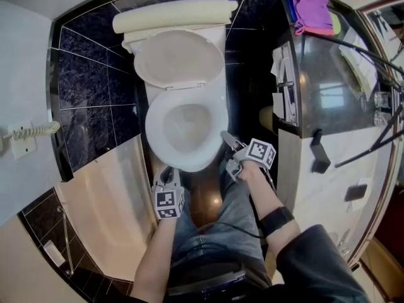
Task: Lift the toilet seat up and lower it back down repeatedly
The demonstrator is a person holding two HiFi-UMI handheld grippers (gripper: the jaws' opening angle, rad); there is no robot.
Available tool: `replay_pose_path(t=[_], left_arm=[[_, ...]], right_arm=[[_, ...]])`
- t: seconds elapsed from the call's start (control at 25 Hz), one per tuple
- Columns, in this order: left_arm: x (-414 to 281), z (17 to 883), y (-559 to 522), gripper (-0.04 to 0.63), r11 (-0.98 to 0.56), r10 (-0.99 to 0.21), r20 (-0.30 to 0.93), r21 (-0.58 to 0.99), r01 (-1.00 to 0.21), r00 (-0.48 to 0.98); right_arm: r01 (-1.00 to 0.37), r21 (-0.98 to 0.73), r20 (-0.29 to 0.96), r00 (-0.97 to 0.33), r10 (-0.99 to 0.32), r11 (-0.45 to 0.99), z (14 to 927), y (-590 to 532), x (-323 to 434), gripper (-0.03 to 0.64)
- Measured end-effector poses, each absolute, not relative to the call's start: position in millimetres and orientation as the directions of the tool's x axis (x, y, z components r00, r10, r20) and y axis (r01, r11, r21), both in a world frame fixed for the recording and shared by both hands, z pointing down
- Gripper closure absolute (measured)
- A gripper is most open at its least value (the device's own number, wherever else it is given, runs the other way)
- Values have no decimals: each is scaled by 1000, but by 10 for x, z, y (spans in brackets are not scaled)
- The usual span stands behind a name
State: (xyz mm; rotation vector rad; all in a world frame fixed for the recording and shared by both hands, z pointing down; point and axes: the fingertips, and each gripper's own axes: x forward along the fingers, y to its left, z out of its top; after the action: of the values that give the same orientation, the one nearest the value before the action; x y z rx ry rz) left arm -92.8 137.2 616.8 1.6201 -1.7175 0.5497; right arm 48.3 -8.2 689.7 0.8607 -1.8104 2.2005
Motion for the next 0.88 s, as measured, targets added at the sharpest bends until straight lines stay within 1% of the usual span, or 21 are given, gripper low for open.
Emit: replay_pose_path(t=[0.12, 0.28, 0.36, 0.4, 0.44, 0.52, 0.68, 0.88], left_arm=[[-1021, 6054, 1245, 595, 159, -692, 722, 149, -976, -3], [-1156, 5908, 1032, 595, 200, -712, 701, 139, -970, -46], [-1229, 5830, 895, 595, 215, -728, 683, 137, -967, -65], [-1267, 5790, 819, 595, 218, -737, 671, 134, -967, -74], [-1302, 5746, 735, 595, 218, -747, 660, 130, -967, -79], [-1375, 5653, 552, 595, 213, -765, 638, 120, -970, -88], [-1542, 5487, 187, 595, 200, -791, 603, 89, -976, -107], [-1721, 5319, -256, 595, 188, -812, 572, 67, -980, -116]], right_arm=[[-479, -843, 529, -822, -211, -246, 6789, -171, 445, 477], [-440, -849, 509, -831, -225, -295, 6622, -297, 355, 477], [-432, -857, 496, -838, -227, -280, 6509, -395, 325, 477], [-433, -866, 487, -844, -226, -250, 6427, -447, 316, 500], [-440, -874, 479, -850, -219, -207, 6327, -492, 314, 548], [-468, -879, 477, -856, -201, -94, 6099, -555, 312, 551], [-536, -832, 508, -840, -192, 143, 5731, -648, 310, 607], [-557, -737, 515, -830, -215, 384, 5370, -786, 297, 613]])
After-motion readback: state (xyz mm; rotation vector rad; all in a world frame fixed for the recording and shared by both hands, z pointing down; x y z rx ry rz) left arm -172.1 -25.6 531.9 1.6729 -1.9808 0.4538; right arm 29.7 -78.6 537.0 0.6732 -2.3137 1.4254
